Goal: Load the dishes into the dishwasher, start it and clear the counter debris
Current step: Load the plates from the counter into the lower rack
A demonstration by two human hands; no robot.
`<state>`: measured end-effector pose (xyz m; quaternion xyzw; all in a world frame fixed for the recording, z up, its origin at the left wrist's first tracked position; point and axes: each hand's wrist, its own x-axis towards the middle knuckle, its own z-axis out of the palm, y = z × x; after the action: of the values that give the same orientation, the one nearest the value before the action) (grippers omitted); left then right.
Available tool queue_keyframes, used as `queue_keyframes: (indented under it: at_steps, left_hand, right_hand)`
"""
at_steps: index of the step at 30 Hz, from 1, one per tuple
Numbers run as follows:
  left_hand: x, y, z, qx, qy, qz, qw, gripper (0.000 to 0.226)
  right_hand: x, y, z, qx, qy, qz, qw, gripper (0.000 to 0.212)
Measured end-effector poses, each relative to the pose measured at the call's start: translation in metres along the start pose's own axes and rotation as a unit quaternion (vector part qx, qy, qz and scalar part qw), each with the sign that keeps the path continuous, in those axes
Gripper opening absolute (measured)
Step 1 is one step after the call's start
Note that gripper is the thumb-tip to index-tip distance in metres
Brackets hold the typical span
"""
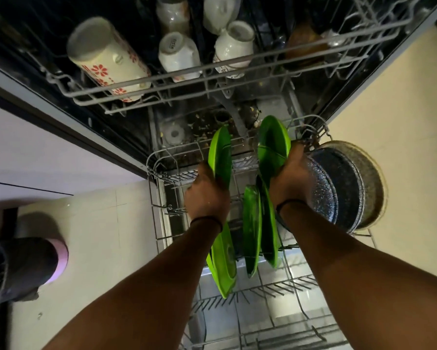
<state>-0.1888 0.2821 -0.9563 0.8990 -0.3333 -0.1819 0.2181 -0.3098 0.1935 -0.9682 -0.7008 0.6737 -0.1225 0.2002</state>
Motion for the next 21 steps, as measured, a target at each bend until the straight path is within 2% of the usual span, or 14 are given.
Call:
queue_keyframes:
  at_steps: [4,6,8,10,15,18,21]
  left_hand:
    - [0.003,-0.003,0.009,0.017,-0.002,0.003,1.0,0.026]
    - [0.003,-0.001,0.011,0.021,-0.004,0.004,1.0,0.027]
    - [0.003,0.002,0.013,0.022,-0.006,0.005,1.0,0.028]
    - [0.004,0.005,0.013,0.019,-0.009,0.0,1.0,0.026]
    - [0.012,0.008,0.015,0.032,-0.01,0.007,0.999,0.024]
    - [0.013,0.004,0.019,0.029,-0.006,0.013,0.999,0.025]
    - [0.011,-0.002,0.021,0.023,0.002,0.015,1.0,0.026]
  right_hand:
    - [0.003,0.003,0.013,0.004,-0.031,-0.016,0.999,0.039]
    - [0.002,0.006,0.02,-0.018,-0.079,-0.043,0.996,0.045]
    - [0.002,0.011,0.026,-0.06,-0.14,-0.033,0.988,0.054]
    - [0.001,0.015,0.031,-0.073,-0.167,-0.02,0.983,0.054]
    - [0.011,0.012,0.04,-0.021,-0.169,-0.038,0.985,0.044]
    - [0.013,0.015,0.042,0.011,-0.168,-0.028,0.985,0.049]
    - [0.007,0.018,0.04,-0.009,-0.165,-0.033,0.986,0.061]
